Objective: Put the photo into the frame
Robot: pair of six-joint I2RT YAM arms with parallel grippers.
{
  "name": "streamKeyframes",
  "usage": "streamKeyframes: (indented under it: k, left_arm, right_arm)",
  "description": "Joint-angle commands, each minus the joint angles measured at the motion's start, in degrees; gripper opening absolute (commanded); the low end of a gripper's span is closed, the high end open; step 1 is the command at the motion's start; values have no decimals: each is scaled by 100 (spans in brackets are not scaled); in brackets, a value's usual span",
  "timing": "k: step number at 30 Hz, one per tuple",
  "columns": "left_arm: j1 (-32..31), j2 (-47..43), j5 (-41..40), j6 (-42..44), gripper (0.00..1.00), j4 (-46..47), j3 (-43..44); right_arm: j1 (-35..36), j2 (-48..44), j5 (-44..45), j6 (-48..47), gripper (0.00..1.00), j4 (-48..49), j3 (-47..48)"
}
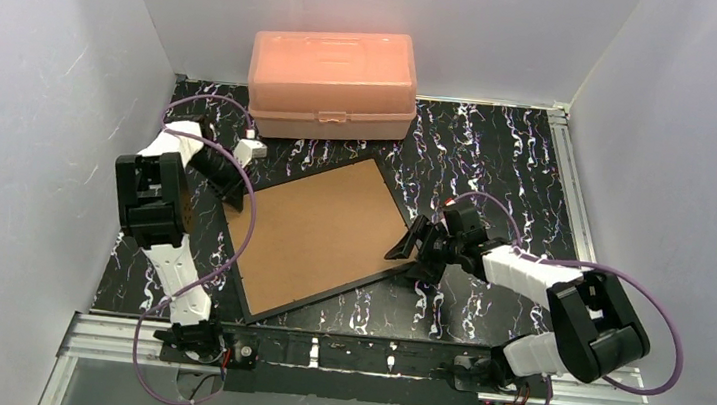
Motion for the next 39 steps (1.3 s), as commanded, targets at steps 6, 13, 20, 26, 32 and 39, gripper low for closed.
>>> streamKeyframes:
  k: [6, 13, 20, 26, 32, 39]
  left_arm:
    - [-312, -128, 255, -376, 24, -251, 703]
    - [-553, 401, 50, -766, 26, 283, 1117]
    - [-610, 560, 17, -806, 30, 530, 1127]
    - [-685, 735, -78, -911, 31, 742, 1216]
    - [-723, 950, -187, -1072, 33, 952, 1355]
    - [-760, 1125, -74, -1008, 23, 771, 1455]
  right_arm:
    - [19, -1163, 33, 550, 76, 342, -316]
    - [91, -605, -81, 695, 74, 701, -236]
    - [89, -427, -86, 768, 74, 931, -369]
    - [88, -394, -87, 968, 73, 1175, -496]
    - [93, -412, -68, 1084, 73, 1275, -547]
    - [94, -532, 43, 1284, 72, 1371, -670]
